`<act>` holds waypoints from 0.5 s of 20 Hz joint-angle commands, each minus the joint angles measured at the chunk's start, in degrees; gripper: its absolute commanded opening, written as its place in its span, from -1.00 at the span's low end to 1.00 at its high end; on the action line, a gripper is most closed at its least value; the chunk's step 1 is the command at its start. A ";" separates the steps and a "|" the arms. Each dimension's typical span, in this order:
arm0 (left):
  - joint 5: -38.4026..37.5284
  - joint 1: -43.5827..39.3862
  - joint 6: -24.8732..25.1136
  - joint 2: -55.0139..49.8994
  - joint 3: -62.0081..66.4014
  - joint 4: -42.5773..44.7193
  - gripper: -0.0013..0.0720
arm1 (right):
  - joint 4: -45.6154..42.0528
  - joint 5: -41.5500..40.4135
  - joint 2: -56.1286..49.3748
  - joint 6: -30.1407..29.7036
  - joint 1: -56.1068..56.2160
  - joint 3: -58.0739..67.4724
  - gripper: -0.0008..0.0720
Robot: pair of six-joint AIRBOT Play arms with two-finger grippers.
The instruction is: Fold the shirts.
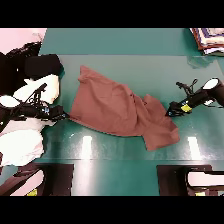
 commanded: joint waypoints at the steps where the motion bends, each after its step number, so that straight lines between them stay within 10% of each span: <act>1: -0.09 0.04 0.02 0.07 0.13 -0.02 -0.89 | 0.20 -1.14 -0.72 -1.29 2.14 0.09 -0.90; 10: -3.23 0.07 -0.61 9.38 37.90 1.38 -0.89 | 0.15 -5.44 23.28 3.37 -1.49 23.17 -0.93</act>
